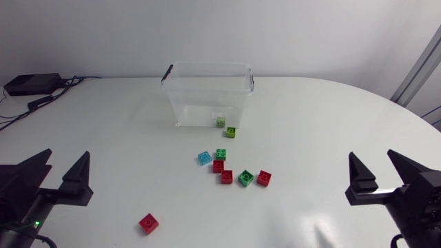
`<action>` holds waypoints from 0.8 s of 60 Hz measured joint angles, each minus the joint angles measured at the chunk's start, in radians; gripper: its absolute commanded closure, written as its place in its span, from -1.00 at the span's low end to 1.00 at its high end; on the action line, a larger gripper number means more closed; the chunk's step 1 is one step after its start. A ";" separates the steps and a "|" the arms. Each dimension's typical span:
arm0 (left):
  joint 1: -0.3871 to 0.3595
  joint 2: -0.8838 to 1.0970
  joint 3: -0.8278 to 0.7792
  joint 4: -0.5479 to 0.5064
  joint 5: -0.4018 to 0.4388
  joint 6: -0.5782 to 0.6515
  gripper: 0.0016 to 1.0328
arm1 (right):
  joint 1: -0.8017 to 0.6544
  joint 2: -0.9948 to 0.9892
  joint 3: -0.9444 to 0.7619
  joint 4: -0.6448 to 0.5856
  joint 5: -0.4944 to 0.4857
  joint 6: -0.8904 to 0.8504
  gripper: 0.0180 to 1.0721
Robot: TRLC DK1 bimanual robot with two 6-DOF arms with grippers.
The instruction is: Place the duplo bricks in the container
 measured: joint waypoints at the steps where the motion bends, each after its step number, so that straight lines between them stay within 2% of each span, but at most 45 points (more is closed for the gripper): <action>1: 0.000 0.000 0.000 0.000 0.000 0.000 -0.92 | 0.000 0.000 0.000 0.000 0.000 0.000 -0.93; 35: -0.013 0.000 0.000 -0.001 0.000 0.000 -0.86 | 0.018 -0.001 0.000 0.000 0.000 0.000 -0.92; 48: -0.015 0.000 0.028 -0.071 0.000 0.000 -0.86 | 0.019 -0.001 0.005 -0.006 0.000 0.000 -0.91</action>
